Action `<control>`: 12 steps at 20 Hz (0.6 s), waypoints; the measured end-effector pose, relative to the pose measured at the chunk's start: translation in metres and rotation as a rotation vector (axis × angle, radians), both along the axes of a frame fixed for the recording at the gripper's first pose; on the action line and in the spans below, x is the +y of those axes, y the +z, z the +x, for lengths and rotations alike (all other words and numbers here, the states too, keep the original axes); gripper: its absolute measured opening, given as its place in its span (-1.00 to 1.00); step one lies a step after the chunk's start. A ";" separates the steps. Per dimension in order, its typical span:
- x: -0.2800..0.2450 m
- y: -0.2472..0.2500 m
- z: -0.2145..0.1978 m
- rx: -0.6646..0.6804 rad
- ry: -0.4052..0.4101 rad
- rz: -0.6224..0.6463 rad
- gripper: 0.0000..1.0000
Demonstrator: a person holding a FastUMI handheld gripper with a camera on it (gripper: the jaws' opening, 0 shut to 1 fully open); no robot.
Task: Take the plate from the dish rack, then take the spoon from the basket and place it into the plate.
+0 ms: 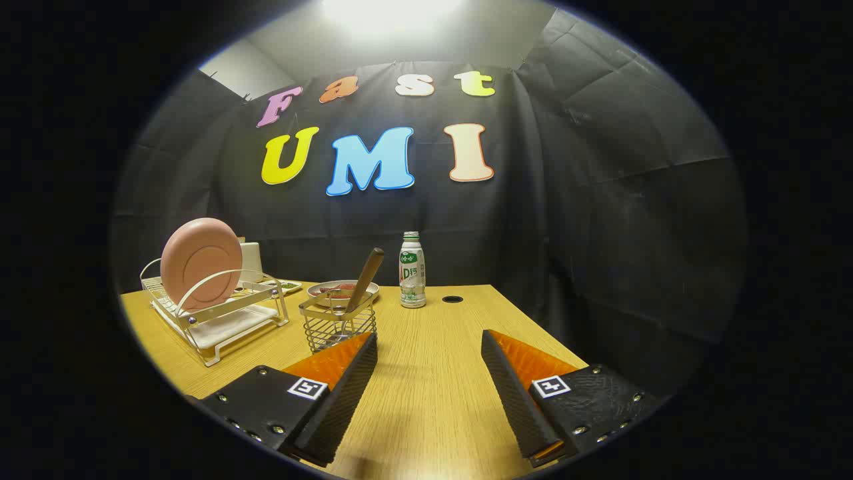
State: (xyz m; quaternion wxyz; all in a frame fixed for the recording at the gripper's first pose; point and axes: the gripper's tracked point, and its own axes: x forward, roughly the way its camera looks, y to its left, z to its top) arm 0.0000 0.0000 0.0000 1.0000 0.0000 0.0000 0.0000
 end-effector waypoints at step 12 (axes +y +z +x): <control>-0.006 0.003 0.051 -0.001 -0.017 0.031 0.92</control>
